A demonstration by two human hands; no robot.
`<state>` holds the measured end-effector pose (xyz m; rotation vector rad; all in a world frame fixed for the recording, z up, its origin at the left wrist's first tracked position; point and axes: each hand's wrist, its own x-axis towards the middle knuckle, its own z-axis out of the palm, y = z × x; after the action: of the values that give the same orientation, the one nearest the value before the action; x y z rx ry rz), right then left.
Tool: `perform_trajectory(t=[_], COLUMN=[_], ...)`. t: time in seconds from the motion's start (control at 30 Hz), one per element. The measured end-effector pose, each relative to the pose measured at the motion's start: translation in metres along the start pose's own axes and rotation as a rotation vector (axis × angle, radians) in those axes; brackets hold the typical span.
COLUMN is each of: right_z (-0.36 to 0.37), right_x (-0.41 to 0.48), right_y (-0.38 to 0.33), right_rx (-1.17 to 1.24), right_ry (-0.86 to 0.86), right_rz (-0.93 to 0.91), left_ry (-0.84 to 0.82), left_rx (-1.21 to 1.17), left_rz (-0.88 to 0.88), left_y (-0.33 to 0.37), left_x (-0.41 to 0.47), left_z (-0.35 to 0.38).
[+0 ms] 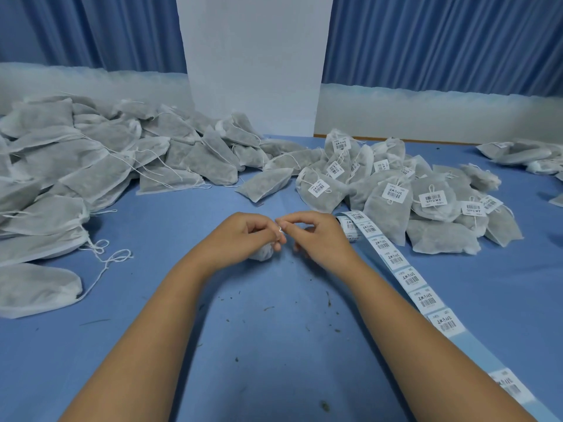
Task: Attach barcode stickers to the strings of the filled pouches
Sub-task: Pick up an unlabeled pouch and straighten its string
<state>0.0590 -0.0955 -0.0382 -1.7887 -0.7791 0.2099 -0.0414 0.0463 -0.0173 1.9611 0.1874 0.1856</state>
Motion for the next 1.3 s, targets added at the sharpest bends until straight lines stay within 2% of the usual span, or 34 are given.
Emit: perform_trajectory(t=[0.07, 0.17, 0.27, 0.33, 0.47, 0.63, 0.73, 0.8, 1.3], right_z=[0.002, -0.001, -0.001, 0.002, 0.001, 0.003, 0.002, 0.0, 0.004], right_x=[0.0, 0.001, -0.001, -0.004, -0.005, -0.004, -0.002, -0.001, -0.004], right_y=[0.0, -0.005, -0.009, -0.011, -0.01, -0.008, -0.006, -0.005, -0.005], right_rx=[0.002, 0.038, 0.069, 0.112, 0.225, 0.165, 0.115, 0.12, 0.253], right_ry=[0.052, 0.127, 0.012, -0.056, -0.088, -0.075, -0.016, 0.017, -0.03], right_rz=[0.05, 0.028, 0.05, 0.077, 0.104, 0.117, 0.126, 0.109, 0.007], left_ry=[0.021, 0.071, 0.087, 0.098, 0.121, 0.134, 0.281, 0.34, 0.227], left_rx=[-0.064, -0.163, -0.227, -0.196, -0.175, -0.125, 0.099, 0.134, -0.055], left_rz=[-0.027, -0.051, -0.049, -0.042, -0.037, 0.018, 0.142, 0.191, 0.075], left_y=[0.002, 0.003, 0.004, 0.004, 0.003, 0.001, -0.003, -0.005, -0.004], left_x=[0.0, 0.001, 0.002, 0.002, 0.003, 0.004, 0.007, 0.009, 0.008], left_z=[0.0, -0.001, -0.001, -0.001, 0.001, 0.001, 0.005, 0.004, 0.002])
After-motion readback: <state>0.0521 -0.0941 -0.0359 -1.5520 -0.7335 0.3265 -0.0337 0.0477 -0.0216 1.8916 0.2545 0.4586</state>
